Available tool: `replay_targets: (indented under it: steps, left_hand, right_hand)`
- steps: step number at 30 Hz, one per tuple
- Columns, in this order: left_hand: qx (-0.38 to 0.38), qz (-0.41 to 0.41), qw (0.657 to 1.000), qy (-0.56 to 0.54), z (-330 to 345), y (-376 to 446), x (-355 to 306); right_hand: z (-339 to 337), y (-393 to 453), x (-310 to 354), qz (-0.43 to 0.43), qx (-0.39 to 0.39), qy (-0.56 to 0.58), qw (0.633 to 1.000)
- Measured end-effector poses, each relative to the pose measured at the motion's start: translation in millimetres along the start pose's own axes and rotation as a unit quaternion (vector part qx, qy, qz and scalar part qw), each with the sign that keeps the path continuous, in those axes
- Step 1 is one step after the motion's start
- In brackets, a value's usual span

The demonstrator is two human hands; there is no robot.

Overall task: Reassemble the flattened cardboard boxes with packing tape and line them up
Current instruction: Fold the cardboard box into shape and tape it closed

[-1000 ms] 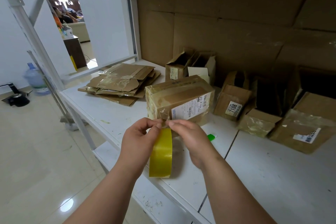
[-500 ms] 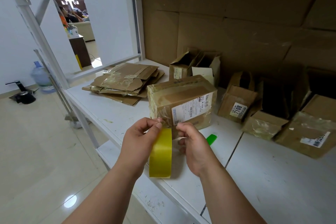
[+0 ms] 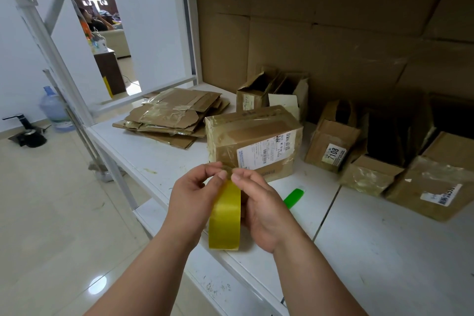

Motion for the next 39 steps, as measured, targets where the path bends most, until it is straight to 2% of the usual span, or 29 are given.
replay_targets:
  steps: [7, 10, 14, 17, 20, 21, 23, 25, 26, 29, 35, 39]
  left_hand:
    - [-0.022, 0.023, 0.999, 0.012, -4.3, -1.6, -2.3]
    - [-0.041, 0.059, 0.994, 0.085, -5.2, -1.3, -4.9]
    - [-0.036, 0.136, 0.975, 0.174, -1.8, -3.5, -10.8]
    - [-0.076, 0.211, 0.937, 0.267, -3.8, -9.3, -16.8]
    - [-0.120, 0.252, 0.928, 0.245, -12.3, -2.1, -31.3]
    - [-0.107, 0.276, 0.918, 0.264, -10.5, 3.6, -39.5]
    - [-0.023, 0.315, 0.882, 0.348, 4.1, 19.7, -49.7]
    - [0.069, 0.306, 0.854, 0.414, 19.9, 34.7, -47.3]
    - [0.090, 0.292, 0.854, 0.422, 23.0, 39.3, -44.9]
    - [0.093, 0.278, 0.868, 0.401, 19.4, 46.1, -41.6]
    - [0.090, 0.236, 0.873, 0.418, 9.9, 54.5, -40.5]
    - [0.070, 0.269, 0.866, 0.416, 14.4, 52.9, -39.3]
  right_hand:
    - [4.6, 3.4, 1.5, -0.009, -0.043, -0.020, 0.999]
    - [7.1, 3.0, 2.9, -0.031, -0.061, -0.031, 0.997]
    - [8.6, 2.9, 4.4, -0.043, -0.092, -0.049, 0.994]
    - [5.7, -0.1, 5.3, -0.043, -0.106, -0.062, 0.992]
    - [-2.2, -7.1, 11.1, -0.053, -0.124, -0.091, 0.987]
    - [-4.7, -8.9, 11.8, -0.054, -0.121, -0.095, 0.987]
    - [-5.8, -14.1, 15.6, -0.064, -0.112, -0.117, 0.985]
    - [-6.7, -17.7, 18.7, -0.071, -0.105, -0.139, 0.982]
    - [-8.2, -18.7, 19.5, -0.070, -0.104, -0.150, 0.981]
    - [-14.2, -21.7, 25.5, -0.067, -0.113, -0.175, 0.976]
    - [-39.4, -29.0, 42.8, -0.054, -0.149, -0.188, 0.969]
    - [-42.6, -31.2, 42.0, -0.063, -0.152, -0.195, 0.967]
Point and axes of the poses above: each hand's wrist, its own y-axis towards the middle knuckle, its own z-axis out of the palm, x = y × z, the point moved 5 cm from there along y, towards the middle knuckle, and after that the axes turned 1 degree about z, right-handed, at the moved point
